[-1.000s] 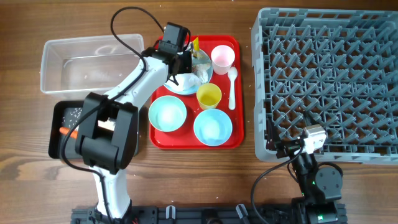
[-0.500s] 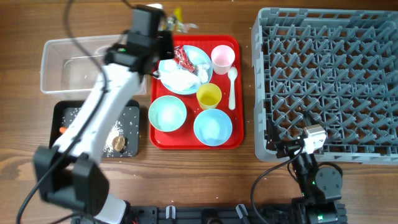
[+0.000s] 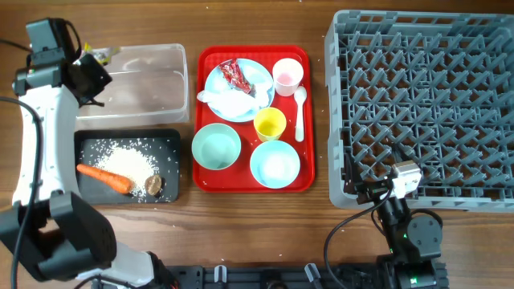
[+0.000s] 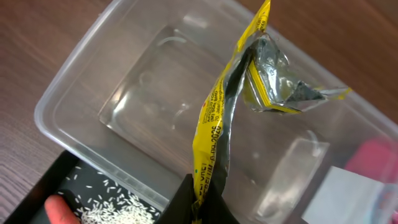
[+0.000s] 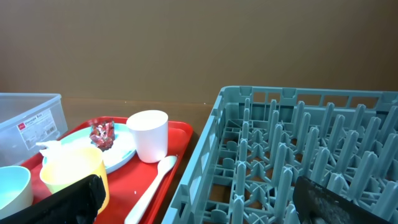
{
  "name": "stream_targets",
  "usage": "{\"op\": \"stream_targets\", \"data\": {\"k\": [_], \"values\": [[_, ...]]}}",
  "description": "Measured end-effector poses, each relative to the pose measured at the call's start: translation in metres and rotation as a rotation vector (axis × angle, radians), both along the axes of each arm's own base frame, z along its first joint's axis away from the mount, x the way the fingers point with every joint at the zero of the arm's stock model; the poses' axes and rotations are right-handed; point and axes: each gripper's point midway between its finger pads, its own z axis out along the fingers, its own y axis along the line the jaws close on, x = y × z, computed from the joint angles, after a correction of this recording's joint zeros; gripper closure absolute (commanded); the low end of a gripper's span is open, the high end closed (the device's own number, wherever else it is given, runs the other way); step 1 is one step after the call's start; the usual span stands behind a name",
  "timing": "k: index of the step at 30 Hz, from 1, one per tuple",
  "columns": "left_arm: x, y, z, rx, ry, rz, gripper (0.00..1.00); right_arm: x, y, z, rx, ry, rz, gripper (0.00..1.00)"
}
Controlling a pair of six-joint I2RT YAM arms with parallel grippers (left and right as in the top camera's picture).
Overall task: Sort waste into correct bins and load items into the dishwasher rack
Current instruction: 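Carry the yellow wrapper left and drop it in the clear bin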
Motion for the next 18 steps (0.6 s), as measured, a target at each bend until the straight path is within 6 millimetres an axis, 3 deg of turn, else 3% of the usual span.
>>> {"op": "stream_targets", "data": {"k": [7, 8, 9, 13, 15, 18], "values": [[-0.003, 0.02, -0.042, -0.03, 0.095, 0.049, 0.94, 0.0, 0.0, 0.0, 0.0, 0.0, 0.0, 0.0], [-0.003, 0.023, -0.047, -0.033, 0.104, 0.054, 0.86, 0.0, 0.0, 0.0, 0.0, 0.0, 0.0, 0.0], [-0.004, 0.027, -0.054, -0.038, 0.117, 0.065, 0.69, 0.0, 0.0, 0.0, 0.0, 0.0, 0.0, 0.0], [-0.004, 0.041, -0.064, -0.042, 0.122, 0.095, 0.41, 0.0, 0.0, 0.0, 0.0, 0.0, 0.0, 0.0], [0.0, 0.045, -0.062, -0.037, 0.097, 0.108, 0.35, 0.0, 0.0, 0.0, 0.0, 0.0, 0.0, 0.0], [0.006, 0.048, -0.059, -0.03, 0.069, 0.109, 0.33, 0.0, 0.0, 0.0, 0.0, 0.0, 0.0, 0.0]]}}
